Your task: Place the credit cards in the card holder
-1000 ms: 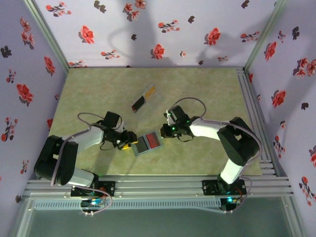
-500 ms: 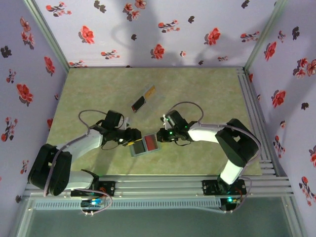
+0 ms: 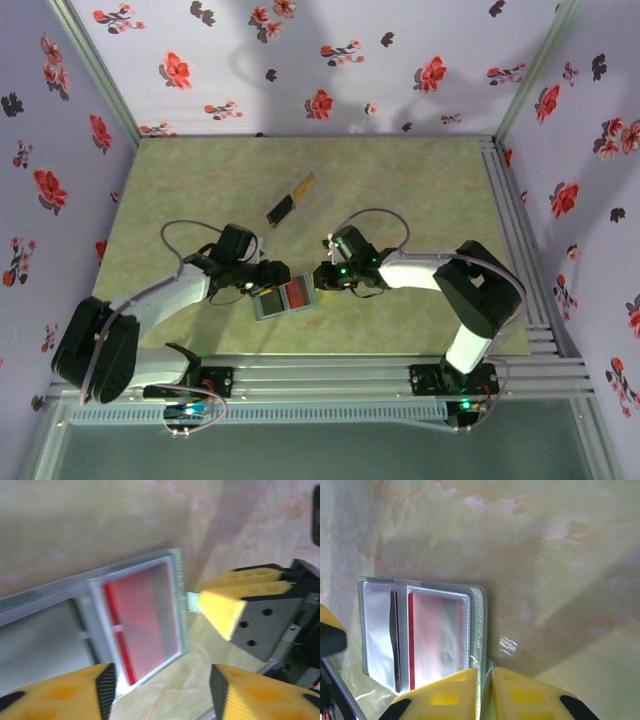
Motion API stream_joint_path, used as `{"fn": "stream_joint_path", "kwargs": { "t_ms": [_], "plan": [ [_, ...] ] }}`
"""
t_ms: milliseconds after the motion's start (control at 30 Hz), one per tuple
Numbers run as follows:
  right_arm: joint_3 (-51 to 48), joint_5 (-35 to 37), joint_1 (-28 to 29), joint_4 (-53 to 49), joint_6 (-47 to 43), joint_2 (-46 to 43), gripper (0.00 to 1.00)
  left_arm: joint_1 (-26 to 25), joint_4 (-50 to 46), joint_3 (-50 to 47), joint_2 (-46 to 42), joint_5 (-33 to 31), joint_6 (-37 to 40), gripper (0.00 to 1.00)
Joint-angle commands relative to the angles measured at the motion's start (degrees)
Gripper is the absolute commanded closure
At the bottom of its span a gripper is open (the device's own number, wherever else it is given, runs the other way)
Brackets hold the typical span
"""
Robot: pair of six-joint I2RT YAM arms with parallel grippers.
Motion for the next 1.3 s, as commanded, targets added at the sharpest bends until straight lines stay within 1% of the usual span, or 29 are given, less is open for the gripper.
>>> {"fn": "stream_joint_path", "kwargs": {
  "t_ms": [0, 100, 233, 267, 367, 467, 533, 600, 633, 733, 867, 933, 1033, 1100, 1200, 1267],
  "plan": [
    [-0.8, 1.9, 0.5, -2.0, -0.8, -1.8, 0.84, 1.8, -11.1, -1.2, -5.6, -8.6, 1.0, 0.38],
    [-1.1, 2.5, 0.8, -1.7, -0.4, -1.4, 0.82, 3.9, -11.1, -5.8, -9.5, -8.3, -0.6, 0.37],
    [-1.2, 2.8, 1.0, -1.1, -0.5, -0.7, 0.8, 6.5, -10.2, -9.5, -11.9, -8.9, -2.0, 0.37],
    [-1.1, 2.6, 1.0, -1.2, -0.4, -0.7, 0.8, 7.2, -9.1, -10.3, -12.1, -8.4, -2.3, 0.37],
    [-1.2, 3.0, 1.5, -1.3, -0.3, -1.2, 0.79, 8.2, -3.3, -12.7, -11.1, -3.2, -3.1, 0.37],
    [-1.3, 4.0, 1.8, -1.6, -0.4, -1.3, 0.79, 8.2, 0.3, -14.0, -9.8, -1.4, -3.0, 0.38],
    [-1.4, 3.9, 2.1, -1.0, 0.4, -1.1, 0.8, 8.2, 3.4, -14.5, -8.8, 2.3, -2.8, 0.41],
    [-1.3, 3.9, 2.9, -0.4, 0.7, -0.8, 0.8, 8.1, 8.2, -15.5, -7.4, 7.1, -2.9, 0.5],
    [-1.1, 4.2, 3.3, -0.5, 0.7, -0.5, 0.79, 8.1, 9.9, -15.8, -6.7, 8.7, -2.9, 0.53],
    [-0.1, 4.4, 4.4, -0.4, 1.1, 0.8, 0.79, 7.8, 11.2, -15.7, -6.1, 11.1, -3.1, 0.57],
    [0.3, 4.8, 6.0, 1.1, 2.1, 1.6, 0.81, 6.4, 11.4, -15.5, -11.2, 11.8, -3.2, 0.59],
    [0.4, 4.9, 6.2, 1.5, 2.3, 2.2, 0.83, 6.4, 11.0, -15.7, -13.3, 11.5, -2.8, 0.58],
    [0.5, 4.0, 6.6, 3.5, 3.8, 3.1, 0.83, 6.3, 13.4, -16.6, -14.0, 11.5, -4.0, 0.55],
    [0.7, 3.8, 7.2, 4.4, 4.2, 3.3, 0.82, 5.8, 16.2, -17.2, -12.7, 11.5, -4.9, 0.52],
    [1.0, 3.9, 7.7, 4.5, 4.3, 3.5, 0.8, 4.6, 17.4, -15.9, -9.2, 12.1, -4.7, 0.47],
    [0.8, 4.3, 7.7, 4.9, 4.7, 3.3, 0.79, 3.3, 18.2, -14.9, -7.3, 11.1, -4.4, 0.4]
  ]
}}
